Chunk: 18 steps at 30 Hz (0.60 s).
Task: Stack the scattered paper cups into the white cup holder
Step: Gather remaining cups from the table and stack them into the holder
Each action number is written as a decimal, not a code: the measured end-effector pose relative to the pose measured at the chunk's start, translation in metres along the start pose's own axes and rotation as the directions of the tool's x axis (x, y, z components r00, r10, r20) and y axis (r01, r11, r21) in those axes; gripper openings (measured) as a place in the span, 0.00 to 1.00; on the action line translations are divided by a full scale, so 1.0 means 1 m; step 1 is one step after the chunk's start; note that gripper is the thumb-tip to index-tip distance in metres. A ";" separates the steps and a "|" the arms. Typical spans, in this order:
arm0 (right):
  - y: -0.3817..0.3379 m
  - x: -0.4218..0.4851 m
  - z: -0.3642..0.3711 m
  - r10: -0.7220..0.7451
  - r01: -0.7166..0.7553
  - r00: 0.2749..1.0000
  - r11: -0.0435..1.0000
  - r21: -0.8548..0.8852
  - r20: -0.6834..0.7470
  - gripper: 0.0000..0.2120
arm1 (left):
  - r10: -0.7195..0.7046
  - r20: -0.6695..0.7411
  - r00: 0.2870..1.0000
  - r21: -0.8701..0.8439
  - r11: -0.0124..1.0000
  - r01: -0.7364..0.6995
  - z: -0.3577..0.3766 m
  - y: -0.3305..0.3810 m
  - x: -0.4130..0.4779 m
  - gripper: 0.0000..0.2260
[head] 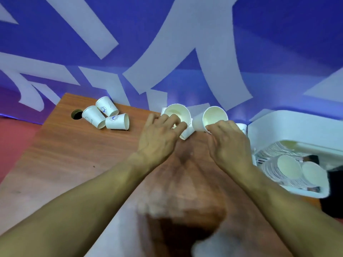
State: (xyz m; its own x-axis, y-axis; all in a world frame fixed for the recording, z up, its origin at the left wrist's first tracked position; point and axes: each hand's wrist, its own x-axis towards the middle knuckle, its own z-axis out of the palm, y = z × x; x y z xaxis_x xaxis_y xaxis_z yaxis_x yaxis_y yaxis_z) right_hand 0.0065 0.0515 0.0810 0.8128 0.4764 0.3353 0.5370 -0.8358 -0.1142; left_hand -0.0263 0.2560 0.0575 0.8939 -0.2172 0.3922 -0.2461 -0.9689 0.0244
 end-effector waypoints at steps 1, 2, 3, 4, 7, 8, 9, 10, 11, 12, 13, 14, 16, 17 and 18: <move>0.010 -0.011 -0.008 -0.002 0.002 1.000 1.000 -0.019 -0.007 0.06 | 0.034 -0.023 0.999 0.001 0.999 -0.034 -0.002 0.014 0.001 0.12; 0.019 -0.022 -0.015 0.001 -0.002 1.000 1.000 -0.027 -0.017 0.07 | 0.060 -0.036 0.998 -0.003 0.998 -0.060 -0.003 0.028 0.003 0.11; 0.029 -0.033 -0.022 0.007 -0.008 1.000 1.000 -0.029 -0.029 0.08 | 0.079 -0.039 0.996 -0.009 0.997 -0.080 -0.004 0.043 0.006 0.11; 0.039 -0.044 -0.028 0.012 -0.013 0.999 0.999 -0.031 -0.036 0.08 | 0.094 -0.037 0.995 -0.019 0.995 -0.094 -0.004 0.059 0.010 0.11; 0.072 -0.072 -0.044 0.038 -0.041 0.998 0.997 -0.063 -0.048 0.10 | 0.125 -0.032 0.992 -0.056 0.990 -0.126 -0.003 0.110 0.023 0.12; 0.084 -0.080 -0.049 0.052 -0.056 0.997 0.995 -0.079 -0.053 0.11 | 0.134 -0.033 0.990 -0.066 0.988 -0.136 -0.002 0.126 0.029 0.12; 0.095 -0.088 -0.053 0.064 -0.070 0.996 0.993 -0.098 -0.058 0.10 | 0.143 -0.032 0.989 -0.080 0.986 -0.145 -0.002 0.142 0.034 0.12; 0.105 -0.096 -0.058 0.074 -0.081 0.995 0.990 -0.116 -0.063 0.09 | 0.152 -0.027 0.988 -0.097 0.983 -0.154 -0.001 0.158 0.039 0.12; 0.116 -0.103 -0.062 0.082 -0.091 0.994 0.987 -0.129 -0.070 0.07 | 0.163 -0.018 0.986 -0.111 0.980 -0.164 0.001 0.173 0.044 0.12; 0.126 -0.110 -0.066 0.089 -0.099 0.993 0.985 -0.139 -0.082 0.05 | 0.173 -0.005 0.985 -0.119 0.978 -0.173 0.002 0.188 0.049 0.13; 0.136 -0.116 -0.069 0.096 -0.109 0.991 0.983 -0.149 -0.095 0.04 | 0.181 0.007 0.983 -0.124 0.976 -0.179 0.005 0.202 0.054 0.13; 0.147 -0.123 -0.072 0.105 -0.121 0.989 0.980 -0.160 -0.105 0.04 | 0.186 0.019 0.982 -0.128 0.975 -0.182 0.007 0.215 0.059 0.13; 0.168 -0.137 -0.077 0.130 -0.149 0.985 0.972 -0.180 -0.113 0.04 | 0.195 0.038 0.980 -0.140 0.972 -0.188 0.011 0.238 0.066 0.14; 0.179 -0.144 -0.079 0.150 -0.170 0.982 0.968 -0.187 -0.116 0.04 | 0.203 0.044 0.978 -0.147 0.970 -0.194 0.013 0.249 0.069 0.14; 0.189 -0.151 -0.080 0.176 -0.197 0.977 0.963 -0.187 -0.121 0.03 | 0.210 0.047 0.977 -0.151 0.968 -0.201 0.015 0.259 0.072 0.14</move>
State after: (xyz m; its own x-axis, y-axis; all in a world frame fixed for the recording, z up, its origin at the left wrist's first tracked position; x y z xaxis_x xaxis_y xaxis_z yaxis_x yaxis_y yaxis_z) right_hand -0.0329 -0.2006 0.0836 0.8614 0.2849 0.4205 0.3147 -0.9492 -0.0015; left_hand -0.0197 -0.0129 0.0782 0.8389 -0.4211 0.3448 -0.4743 -0.8764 0.0836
